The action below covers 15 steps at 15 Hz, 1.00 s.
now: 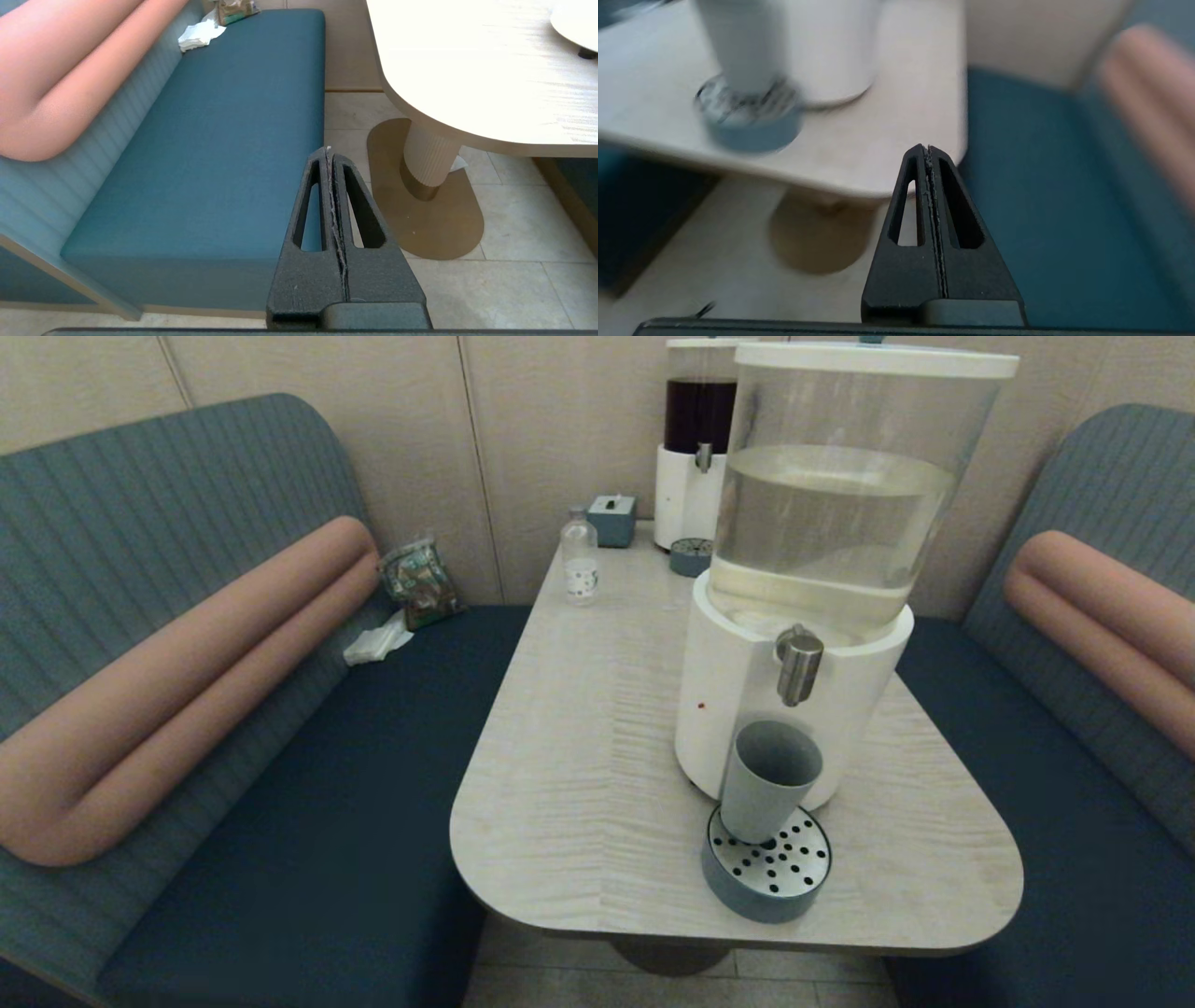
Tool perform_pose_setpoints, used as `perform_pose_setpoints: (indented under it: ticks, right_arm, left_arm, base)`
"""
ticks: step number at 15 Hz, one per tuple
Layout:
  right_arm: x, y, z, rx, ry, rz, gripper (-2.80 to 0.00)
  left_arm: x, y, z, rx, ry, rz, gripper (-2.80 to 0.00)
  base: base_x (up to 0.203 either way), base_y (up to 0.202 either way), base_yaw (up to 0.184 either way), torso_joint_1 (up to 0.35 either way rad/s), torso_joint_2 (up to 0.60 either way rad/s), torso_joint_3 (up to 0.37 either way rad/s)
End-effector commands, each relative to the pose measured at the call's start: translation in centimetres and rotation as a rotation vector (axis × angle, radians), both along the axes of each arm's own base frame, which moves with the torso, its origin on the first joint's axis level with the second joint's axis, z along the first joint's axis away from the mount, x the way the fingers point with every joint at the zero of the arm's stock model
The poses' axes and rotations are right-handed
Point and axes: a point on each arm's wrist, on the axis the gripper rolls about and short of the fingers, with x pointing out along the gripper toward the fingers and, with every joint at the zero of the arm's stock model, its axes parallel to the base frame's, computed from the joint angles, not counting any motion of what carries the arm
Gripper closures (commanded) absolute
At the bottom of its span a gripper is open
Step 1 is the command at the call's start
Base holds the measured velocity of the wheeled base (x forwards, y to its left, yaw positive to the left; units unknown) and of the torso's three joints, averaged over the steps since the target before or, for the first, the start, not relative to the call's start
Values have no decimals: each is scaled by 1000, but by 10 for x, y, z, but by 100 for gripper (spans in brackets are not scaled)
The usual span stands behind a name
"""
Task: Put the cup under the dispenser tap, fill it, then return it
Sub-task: Place the cup next to the water dispenser
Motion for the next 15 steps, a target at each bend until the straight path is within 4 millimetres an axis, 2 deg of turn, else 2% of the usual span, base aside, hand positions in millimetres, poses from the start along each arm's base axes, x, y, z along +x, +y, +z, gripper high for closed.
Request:
perform_pose_setpoints:
  ticks: [1, 3, 6, 9, 15]
  right_arm:
    - [11, 0, -23, 5, 17, 18, 0]
    - [18, 1, -36, 14, 4, 24, 0]
    - [17, 0, -38, 19, 28, 10, 0]
    - [18, -1, -42, 107, 69, -29, 0]
    - [17, -1, -44, 83, 96, -30, 0]
  left_arm:
    - [0, 0, 0, 0, 1, -1, 0]
    - [0, 0, 0, 0, 2, 0, 0]
    - [0, 0, 0, 0, 2, 0, 0]
    - [0, 0, 0, 0, 2, -1, 0]
    - [0, 0, 0, 3, 2, -1, 0]
  base:
    - [0, 0, 0, 0, 0, 0]
    - [0, 0, 0, 0, 0, 0]
    - [0, 0, 0, 0, 0, 0]
    - [0, 0, 0, 0, 0, 0]
    - [0, 0, 0, 0, 0, 0]
